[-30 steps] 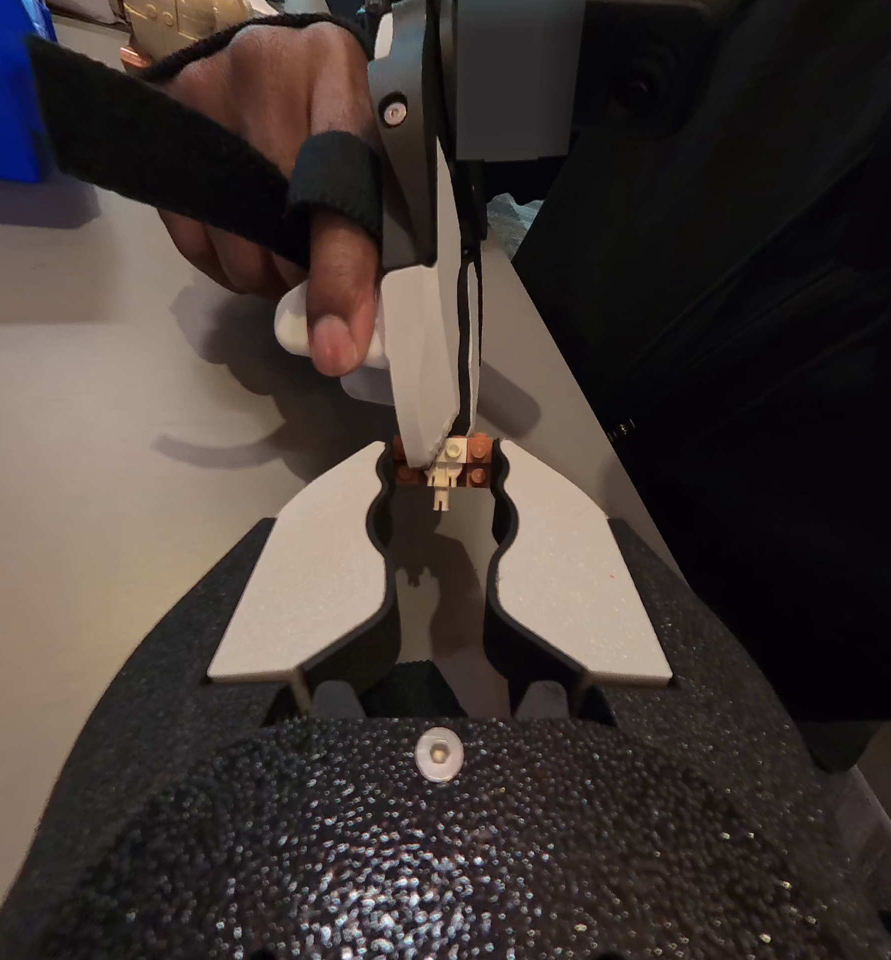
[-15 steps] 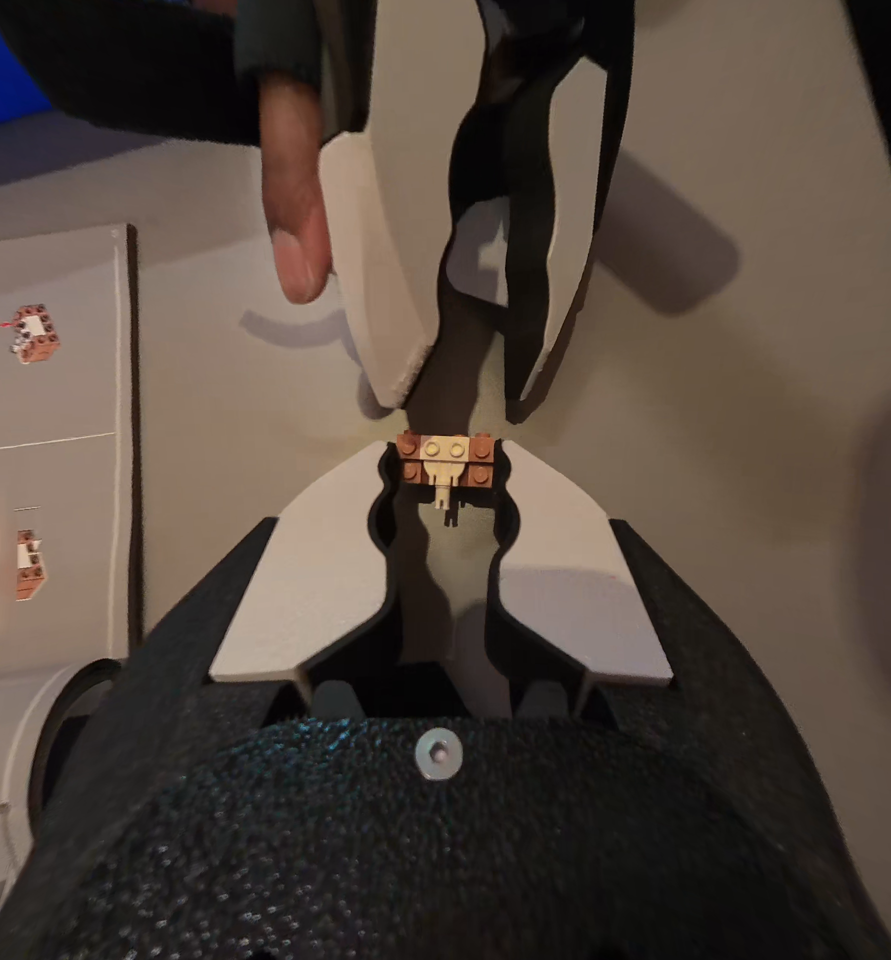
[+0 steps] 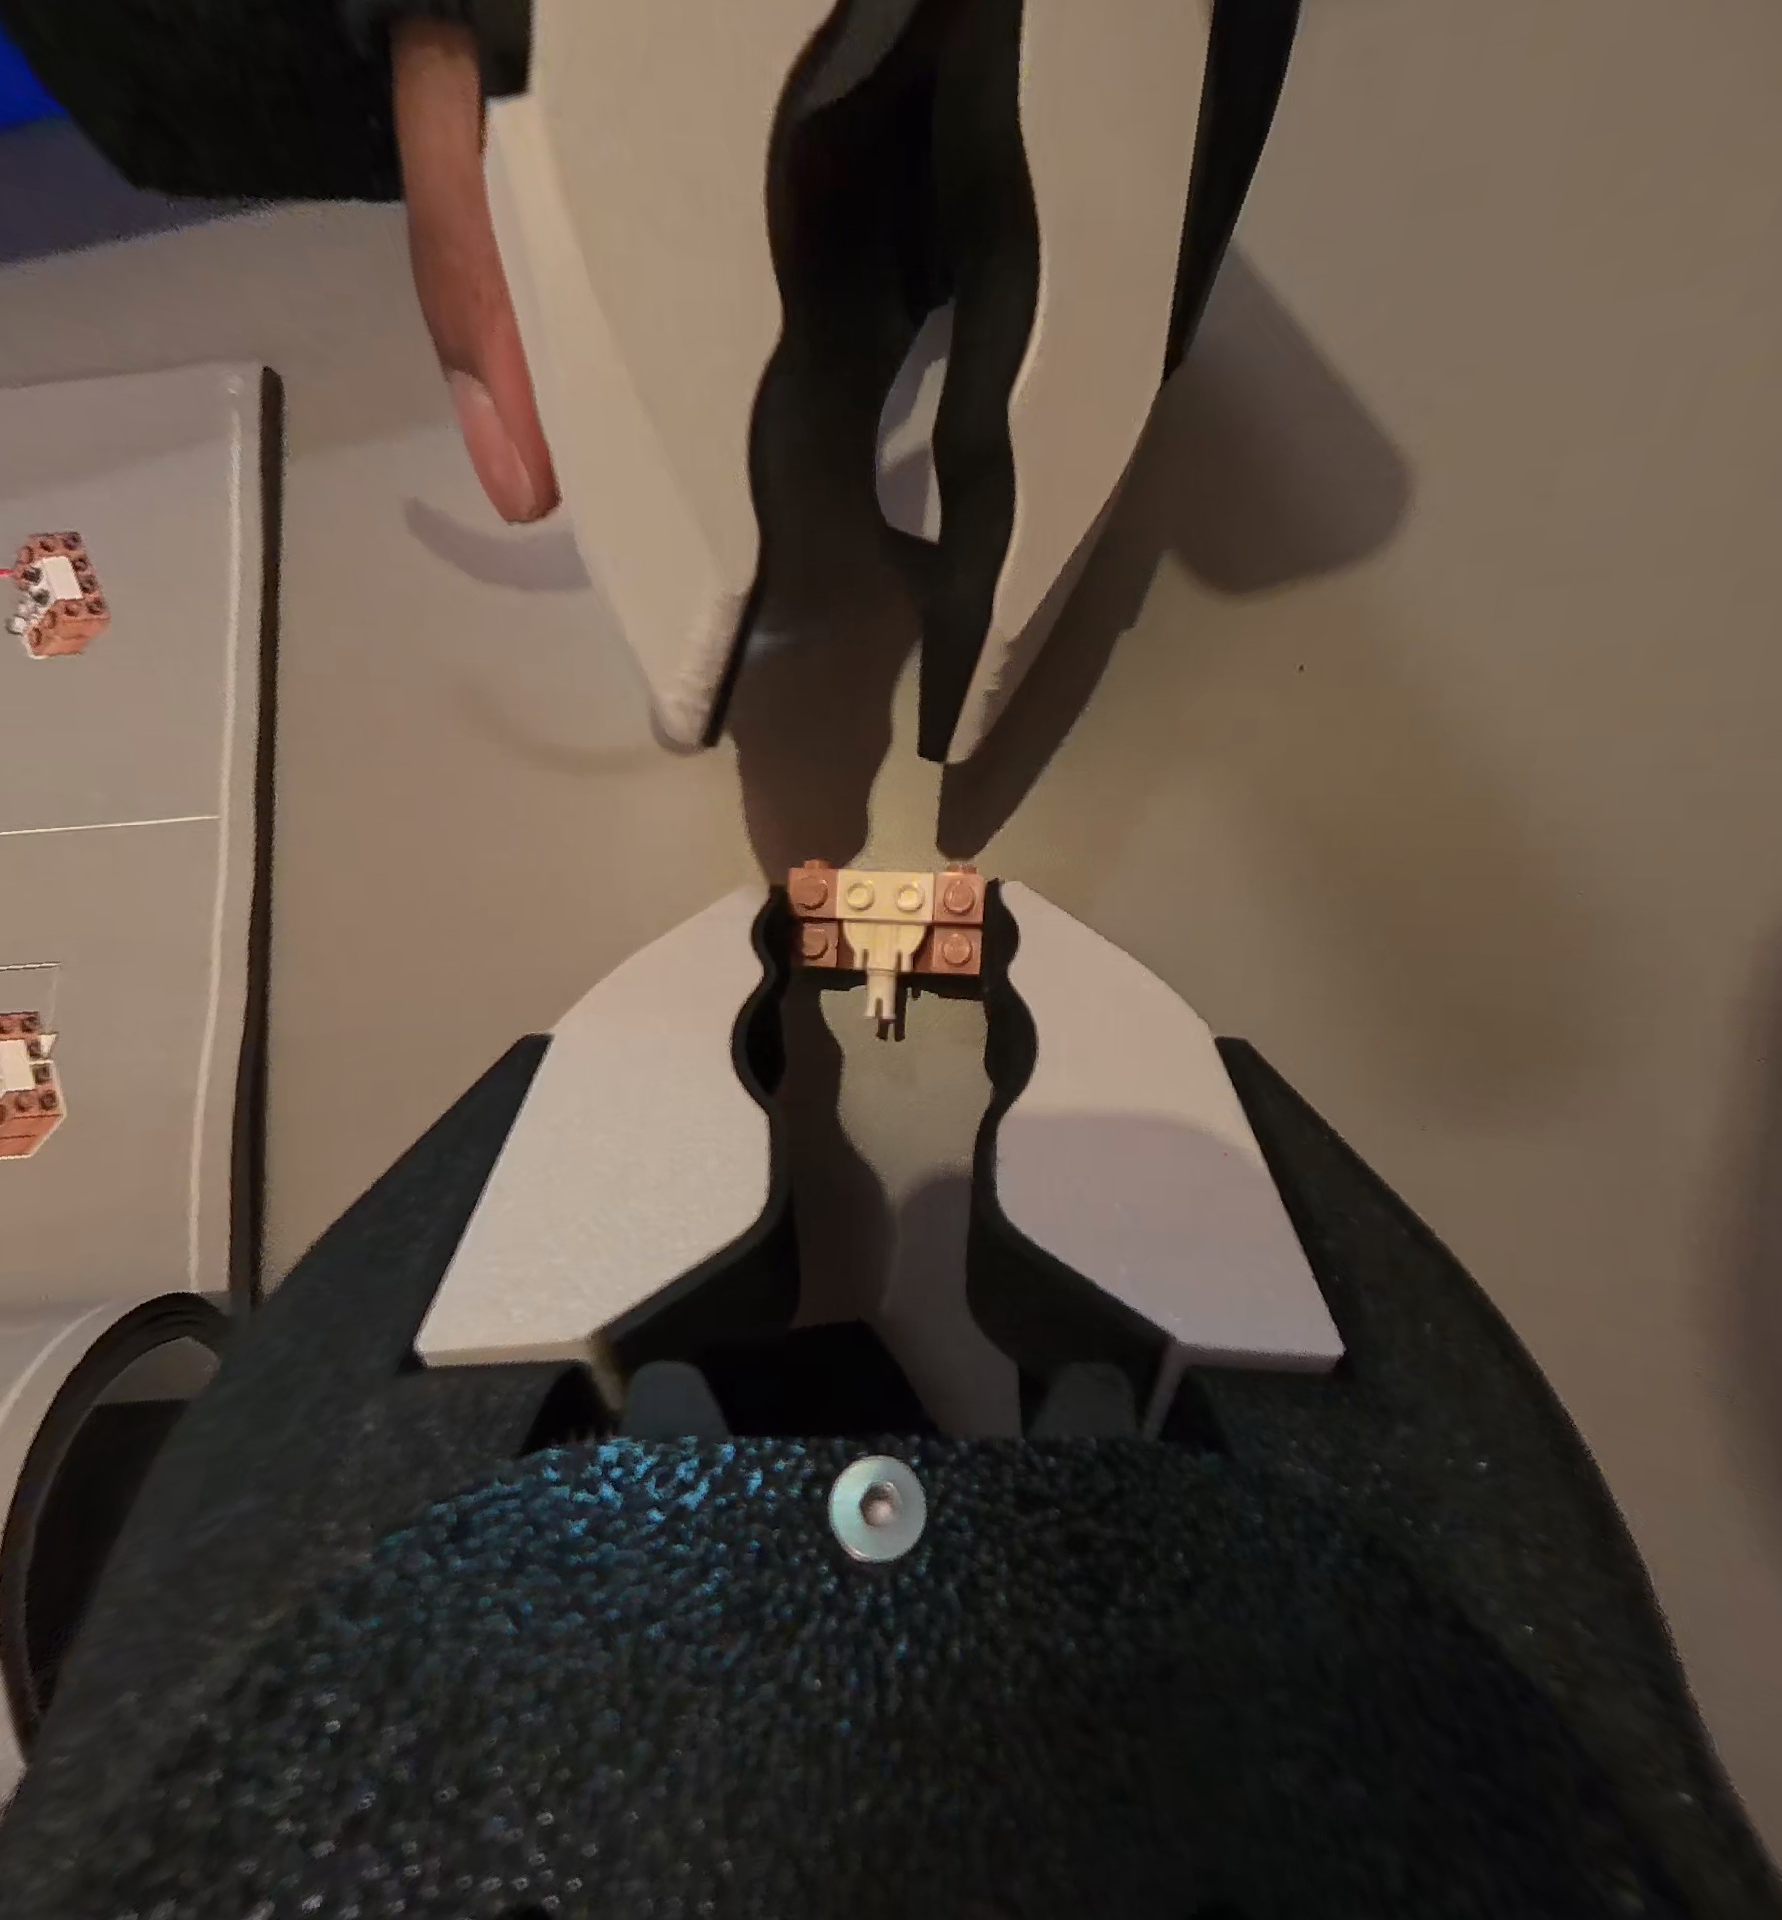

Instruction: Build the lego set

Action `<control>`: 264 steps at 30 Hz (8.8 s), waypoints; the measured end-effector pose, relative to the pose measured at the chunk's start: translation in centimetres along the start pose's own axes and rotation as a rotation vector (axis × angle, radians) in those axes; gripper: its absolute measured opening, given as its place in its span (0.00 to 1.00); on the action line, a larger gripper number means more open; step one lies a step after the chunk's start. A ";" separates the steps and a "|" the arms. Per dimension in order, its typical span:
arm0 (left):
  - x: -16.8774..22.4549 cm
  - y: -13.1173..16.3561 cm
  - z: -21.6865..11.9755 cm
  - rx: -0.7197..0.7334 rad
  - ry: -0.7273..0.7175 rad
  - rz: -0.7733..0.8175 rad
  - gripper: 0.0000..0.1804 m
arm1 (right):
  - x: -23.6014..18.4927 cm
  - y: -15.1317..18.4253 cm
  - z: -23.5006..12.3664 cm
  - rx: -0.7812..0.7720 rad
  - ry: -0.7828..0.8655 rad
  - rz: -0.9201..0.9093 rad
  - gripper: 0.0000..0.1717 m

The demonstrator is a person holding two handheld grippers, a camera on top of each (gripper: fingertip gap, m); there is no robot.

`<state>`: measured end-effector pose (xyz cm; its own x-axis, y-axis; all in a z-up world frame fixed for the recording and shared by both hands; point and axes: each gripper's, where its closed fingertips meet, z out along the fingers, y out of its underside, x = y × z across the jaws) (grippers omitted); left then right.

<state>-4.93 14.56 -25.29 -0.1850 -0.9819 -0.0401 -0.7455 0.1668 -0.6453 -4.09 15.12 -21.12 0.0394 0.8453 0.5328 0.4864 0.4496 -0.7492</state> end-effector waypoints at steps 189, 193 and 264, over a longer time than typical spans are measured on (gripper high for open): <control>-3.1 -0.5 -4.6 0.403 -0.146 -0.353 0.15 | -16.4 13.7 -38.7 -0.655 0.585 0.791 0.18; -3.1 -0.6 -4.9 0.420 -0.140 -0.364 0.15 | -16.3 13.9 -38.8 -0.669 0.575 0.802 0.18; -9.3 -5.5 -4.2 0.534 -0.451 0.143 0.18 | 14.9 24.4 -20.6 -1.267 0.054 0.407 0.48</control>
<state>-1.77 23.12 -18.16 0.1114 -0.9141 -0.3899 -0.2968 0.3438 -0.8909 26.31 32.73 -23.39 0.3949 0.8287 0.3965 0.9012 -0.4333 0.0080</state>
